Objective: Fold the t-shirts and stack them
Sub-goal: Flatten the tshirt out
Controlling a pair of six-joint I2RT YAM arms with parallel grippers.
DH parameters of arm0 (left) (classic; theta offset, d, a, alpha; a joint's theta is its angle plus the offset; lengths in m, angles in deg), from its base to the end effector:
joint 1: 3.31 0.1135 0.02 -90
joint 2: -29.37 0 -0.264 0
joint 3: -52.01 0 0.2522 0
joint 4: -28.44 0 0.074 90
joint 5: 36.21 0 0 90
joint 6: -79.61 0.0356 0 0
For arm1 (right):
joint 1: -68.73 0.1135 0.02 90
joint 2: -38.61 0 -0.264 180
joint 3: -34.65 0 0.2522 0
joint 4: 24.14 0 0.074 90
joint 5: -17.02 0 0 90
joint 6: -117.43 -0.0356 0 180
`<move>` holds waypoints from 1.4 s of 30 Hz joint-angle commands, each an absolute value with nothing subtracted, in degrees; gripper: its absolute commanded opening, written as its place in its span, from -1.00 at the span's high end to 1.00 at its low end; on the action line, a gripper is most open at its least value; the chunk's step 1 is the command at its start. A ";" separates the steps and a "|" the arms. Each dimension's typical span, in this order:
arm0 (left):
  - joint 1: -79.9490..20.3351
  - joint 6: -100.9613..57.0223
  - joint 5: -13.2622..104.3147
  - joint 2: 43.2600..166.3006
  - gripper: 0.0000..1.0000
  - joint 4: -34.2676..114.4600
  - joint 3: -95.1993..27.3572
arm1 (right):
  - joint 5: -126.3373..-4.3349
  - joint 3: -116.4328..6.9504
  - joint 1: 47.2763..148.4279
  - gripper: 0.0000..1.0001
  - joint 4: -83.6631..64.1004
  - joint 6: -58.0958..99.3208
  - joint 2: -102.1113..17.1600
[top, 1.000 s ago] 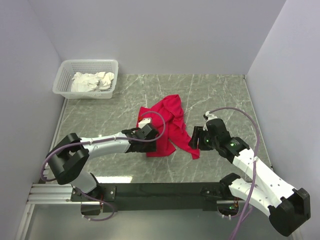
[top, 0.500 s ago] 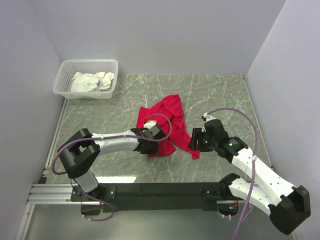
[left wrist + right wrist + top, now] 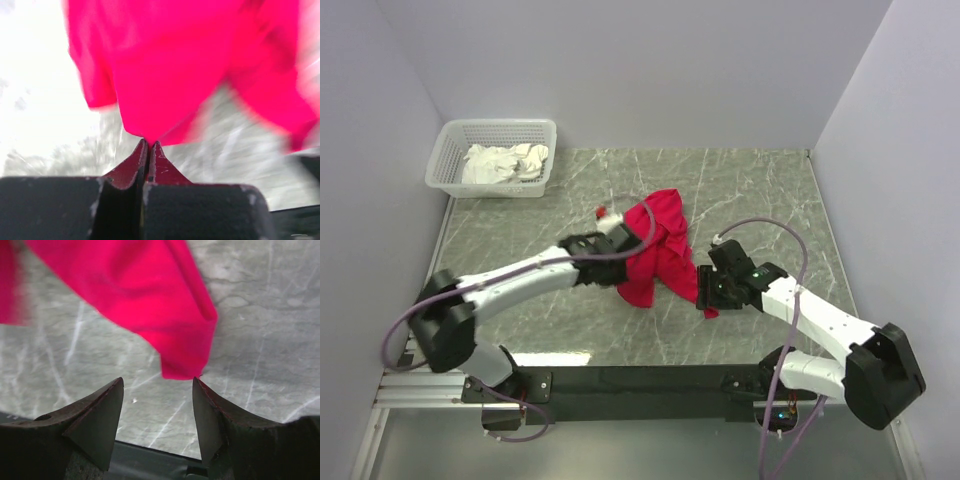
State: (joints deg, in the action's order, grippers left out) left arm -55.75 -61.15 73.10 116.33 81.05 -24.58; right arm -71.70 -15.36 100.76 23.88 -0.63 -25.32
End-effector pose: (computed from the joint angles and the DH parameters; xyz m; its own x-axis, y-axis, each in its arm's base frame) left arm 0.1940 -0.2330 0.2359 -0.8520 -0.0911 -0.5155 -0.0053 0.9862 -0.1655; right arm 0.1694 0.1069 0.1933 -0.9138 -0.0169 -0.4058 -0.1239 0.9632 0.2387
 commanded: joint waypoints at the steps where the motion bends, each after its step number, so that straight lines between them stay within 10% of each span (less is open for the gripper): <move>1: -51.66 -56.80 78.22 107.36 0.99 86.13 -32.49 | -75.69 -15.67 101.16 -0.29 22.67 -1.58 -27.31; 12: -39.26 -50.65 75.06 100.39 0.99 85.01 -38.92 | -74.65 -15.58 101.16 -0.11 19.16 -0.44 -33.99; 20: -33.46 -47.84 74.35 99.51 0.99 85.96 -43.74 | -81.84 -19.78 100.28 1.00 23.36 -2.10 -30.22; 34: -32.40 -47.21 66.46 97.41 0.99 92.74 -67.64 | -87.30 -68.71 74.00 1.00 30.75 5.62 -34.86; 42: -32.40 -50.38 69.07 90.47 0.99 91.95 -58.45 | -89.50 -79.31 71.54 0.93 32.34 10.73 -46.81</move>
